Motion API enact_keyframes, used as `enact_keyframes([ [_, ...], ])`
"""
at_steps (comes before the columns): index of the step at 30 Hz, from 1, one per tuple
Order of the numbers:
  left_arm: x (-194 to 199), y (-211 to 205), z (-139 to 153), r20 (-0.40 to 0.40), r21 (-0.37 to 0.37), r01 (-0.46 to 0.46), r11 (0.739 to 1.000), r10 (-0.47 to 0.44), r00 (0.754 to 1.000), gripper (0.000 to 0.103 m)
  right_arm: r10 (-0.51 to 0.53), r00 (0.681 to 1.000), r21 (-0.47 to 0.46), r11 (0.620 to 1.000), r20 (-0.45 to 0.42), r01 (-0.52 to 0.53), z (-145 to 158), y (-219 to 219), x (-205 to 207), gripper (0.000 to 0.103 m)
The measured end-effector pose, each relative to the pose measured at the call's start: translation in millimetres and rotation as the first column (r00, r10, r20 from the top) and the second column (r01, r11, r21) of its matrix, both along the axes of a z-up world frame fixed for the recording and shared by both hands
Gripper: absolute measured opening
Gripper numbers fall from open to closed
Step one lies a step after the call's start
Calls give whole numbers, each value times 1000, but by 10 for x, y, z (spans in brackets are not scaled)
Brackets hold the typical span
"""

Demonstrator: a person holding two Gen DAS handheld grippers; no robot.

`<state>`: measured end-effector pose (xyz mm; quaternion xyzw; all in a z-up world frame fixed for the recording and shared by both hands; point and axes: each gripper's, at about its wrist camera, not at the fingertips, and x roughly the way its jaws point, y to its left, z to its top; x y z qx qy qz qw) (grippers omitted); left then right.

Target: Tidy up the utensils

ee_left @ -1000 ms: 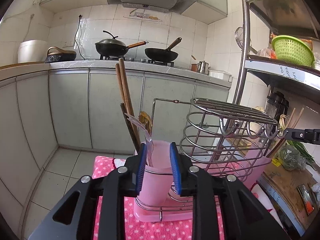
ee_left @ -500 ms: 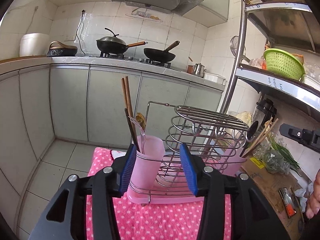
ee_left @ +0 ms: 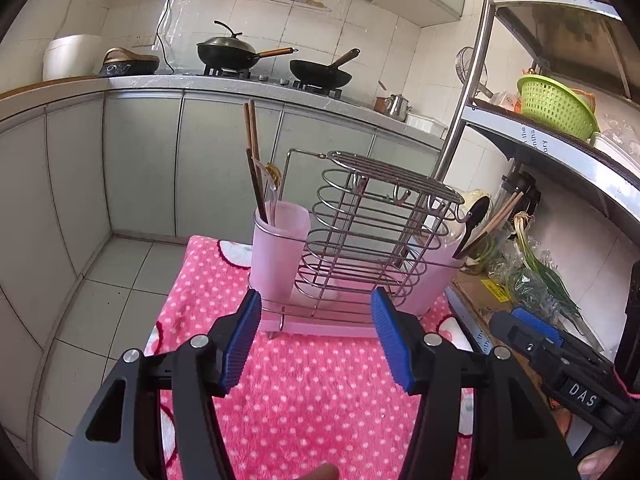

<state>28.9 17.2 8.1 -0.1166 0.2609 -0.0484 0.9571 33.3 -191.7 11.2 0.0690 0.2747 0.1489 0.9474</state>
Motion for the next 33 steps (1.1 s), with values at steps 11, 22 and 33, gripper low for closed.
enact_keyframes([
  [11,-160,-72,-86,-37,12,7,1000,-6,999,56,-34,999,-21,999,-9,34,-172,77,-205,57],
  [22,-258,-175,-95,-43,22,26,999,-25,999,55,-46,999,-53,997,28,48,-151,122,-346,57],
  [33,-335,-184,-47,-32,37,26,999,-25,999,55,-51,998,-48,997,48,53,-91,122,-402,57],
])
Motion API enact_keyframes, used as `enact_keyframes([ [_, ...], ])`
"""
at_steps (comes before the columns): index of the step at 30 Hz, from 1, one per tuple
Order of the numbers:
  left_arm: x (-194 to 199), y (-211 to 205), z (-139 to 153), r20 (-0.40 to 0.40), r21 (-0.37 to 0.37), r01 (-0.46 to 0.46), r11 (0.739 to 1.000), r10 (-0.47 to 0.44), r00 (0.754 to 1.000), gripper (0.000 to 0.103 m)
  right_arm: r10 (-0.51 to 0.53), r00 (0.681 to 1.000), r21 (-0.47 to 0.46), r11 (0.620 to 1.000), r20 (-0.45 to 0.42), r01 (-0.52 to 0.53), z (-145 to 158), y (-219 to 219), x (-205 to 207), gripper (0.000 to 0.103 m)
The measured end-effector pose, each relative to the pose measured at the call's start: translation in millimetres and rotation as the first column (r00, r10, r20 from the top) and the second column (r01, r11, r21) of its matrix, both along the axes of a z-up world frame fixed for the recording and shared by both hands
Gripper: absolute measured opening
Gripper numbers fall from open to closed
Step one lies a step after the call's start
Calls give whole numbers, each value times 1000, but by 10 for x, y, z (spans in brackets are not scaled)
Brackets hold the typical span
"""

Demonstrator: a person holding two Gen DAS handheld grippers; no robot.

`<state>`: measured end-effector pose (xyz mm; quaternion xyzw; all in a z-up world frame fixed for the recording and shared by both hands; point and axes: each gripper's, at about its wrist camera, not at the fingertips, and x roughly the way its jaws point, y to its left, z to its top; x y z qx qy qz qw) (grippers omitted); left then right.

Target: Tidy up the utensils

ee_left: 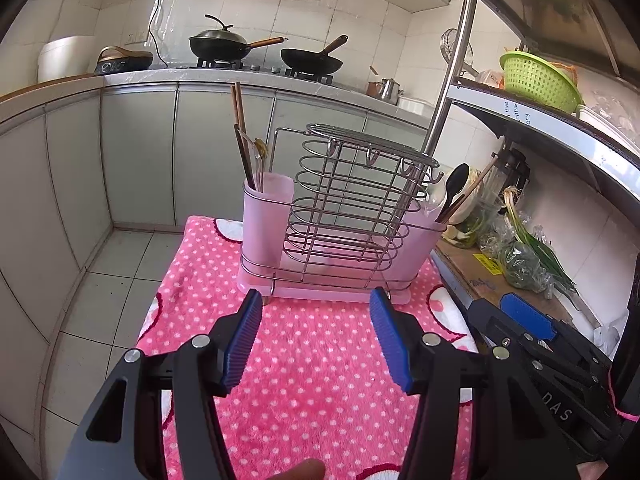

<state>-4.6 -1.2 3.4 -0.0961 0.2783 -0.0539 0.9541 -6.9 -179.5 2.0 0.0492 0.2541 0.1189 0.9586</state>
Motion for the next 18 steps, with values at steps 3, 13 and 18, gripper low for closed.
enact_keyframes([
  [3,-2,-2,2,0,3,2,1000,-2,1000,55,-5,1000,5,1000,2,5,11,-7,-8,57],
  [13,2,-15,-4,-5,9,-5,1000,5,1000,56,-35,999,11,999,2,35,15,-46,-15,61],
  [18,5,-32,-9,-8,22,-11,1000,11,1000,56,-43,999,4,999,5,43,21,-43,-15,62],
])
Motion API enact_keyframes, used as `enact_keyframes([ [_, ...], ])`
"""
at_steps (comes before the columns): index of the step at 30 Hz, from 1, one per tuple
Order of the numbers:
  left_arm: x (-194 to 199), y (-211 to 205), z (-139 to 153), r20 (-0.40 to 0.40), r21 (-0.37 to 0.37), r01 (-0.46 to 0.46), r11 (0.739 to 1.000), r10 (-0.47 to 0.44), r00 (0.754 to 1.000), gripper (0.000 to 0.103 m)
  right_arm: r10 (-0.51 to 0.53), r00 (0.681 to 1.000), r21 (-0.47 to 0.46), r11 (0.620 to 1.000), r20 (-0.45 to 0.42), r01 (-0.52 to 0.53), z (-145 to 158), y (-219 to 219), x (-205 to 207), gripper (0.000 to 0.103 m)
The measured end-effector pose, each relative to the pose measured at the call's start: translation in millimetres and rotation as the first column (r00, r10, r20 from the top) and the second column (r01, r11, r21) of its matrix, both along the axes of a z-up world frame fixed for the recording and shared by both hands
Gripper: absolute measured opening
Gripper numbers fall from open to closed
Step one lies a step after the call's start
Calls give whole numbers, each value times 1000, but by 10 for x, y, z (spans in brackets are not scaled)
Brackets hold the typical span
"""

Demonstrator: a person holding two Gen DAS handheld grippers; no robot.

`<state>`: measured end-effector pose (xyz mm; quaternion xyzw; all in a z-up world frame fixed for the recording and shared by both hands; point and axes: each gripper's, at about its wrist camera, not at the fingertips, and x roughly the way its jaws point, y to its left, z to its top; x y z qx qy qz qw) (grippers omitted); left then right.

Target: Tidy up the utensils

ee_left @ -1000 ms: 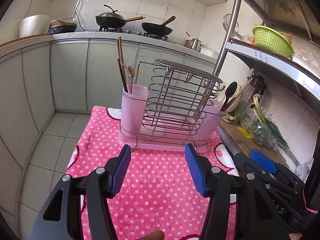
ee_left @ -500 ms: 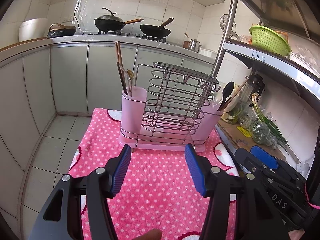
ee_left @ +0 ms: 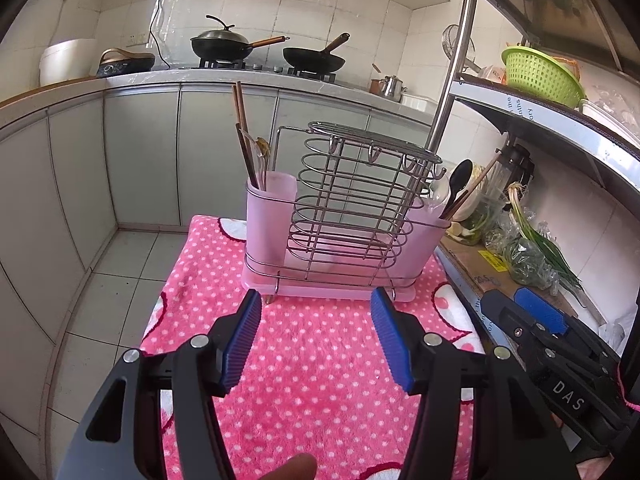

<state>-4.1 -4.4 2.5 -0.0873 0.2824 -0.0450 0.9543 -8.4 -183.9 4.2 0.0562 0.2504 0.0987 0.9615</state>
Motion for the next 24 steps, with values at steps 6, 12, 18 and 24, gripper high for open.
enact_keyframes([
  [6,-11,-20,-2,1,17,-3,1000,3,1000,56,-7,1000,-3,1000,-7,7,-13,-10,8,62],
  [12,-20,-43,3,6,28,-2,1000,2,1000,56,-15,1000,-5,1000,-10,15,-18,-27,15,62],
  [18,-21,-55,0,6,32,3,999,-3,1000,56,-14,1000,-7,1000,-12,14,-23,-22,19,62],
  [24,-25,-73,-4,9,39,8,999,-8,1000,56,-13,1000,-6,1000,-10,13,-27,-25,21,62],
])
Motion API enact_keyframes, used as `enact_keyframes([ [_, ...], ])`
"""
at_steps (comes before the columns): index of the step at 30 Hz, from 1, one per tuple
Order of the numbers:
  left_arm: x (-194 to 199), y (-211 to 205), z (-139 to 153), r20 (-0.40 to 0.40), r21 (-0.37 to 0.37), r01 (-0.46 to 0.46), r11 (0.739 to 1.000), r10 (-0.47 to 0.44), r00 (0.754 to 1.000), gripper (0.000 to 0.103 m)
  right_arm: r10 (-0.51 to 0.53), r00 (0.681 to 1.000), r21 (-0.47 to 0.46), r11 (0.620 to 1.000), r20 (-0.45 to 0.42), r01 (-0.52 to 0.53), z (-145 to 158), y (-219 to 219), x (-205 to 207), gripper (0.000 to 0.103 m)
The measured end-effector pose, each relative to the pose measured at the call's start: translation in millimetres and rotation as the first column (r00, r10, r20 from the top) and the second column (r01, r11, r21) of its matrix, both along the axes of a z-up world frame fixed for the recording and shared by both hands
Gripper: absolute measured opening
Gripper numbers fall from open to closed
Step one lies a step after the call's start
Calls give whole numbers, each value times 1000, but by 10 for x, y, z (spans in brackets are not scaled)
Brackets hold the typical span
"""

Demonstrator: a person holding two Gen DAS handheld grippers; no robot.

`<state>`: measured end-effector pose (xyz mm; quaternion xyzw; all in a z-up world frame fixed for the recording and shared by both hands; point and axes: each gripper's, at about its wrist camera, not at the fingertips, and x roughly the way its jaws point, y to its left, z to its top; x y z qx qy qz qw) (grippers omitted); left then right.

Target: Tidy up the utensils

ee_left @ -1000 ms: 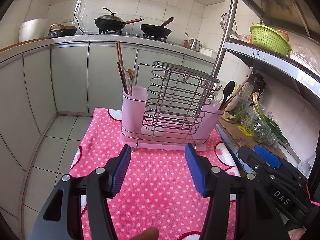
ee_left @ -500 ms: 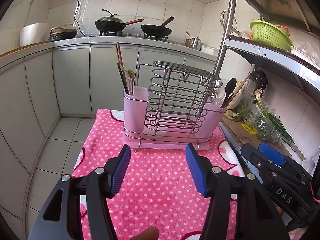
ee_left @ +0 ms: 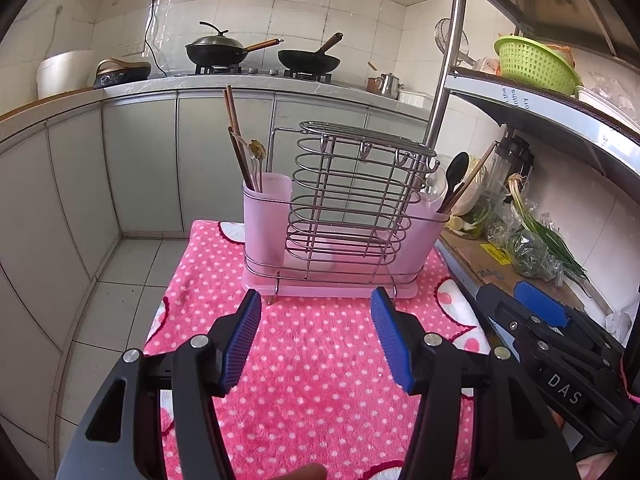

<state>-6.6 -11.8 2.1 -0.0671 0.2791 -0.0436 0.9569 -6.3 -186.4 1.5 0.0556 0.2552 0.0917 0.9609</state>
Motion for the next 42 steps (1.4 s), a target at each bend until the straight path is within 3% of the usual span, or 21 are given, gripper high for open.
enact_keyframes([
  [42,1,-2,4,8,11,7,1000,-7,1000,56,8,1000,-15,1000,0,-8,20,13,29,62],
])
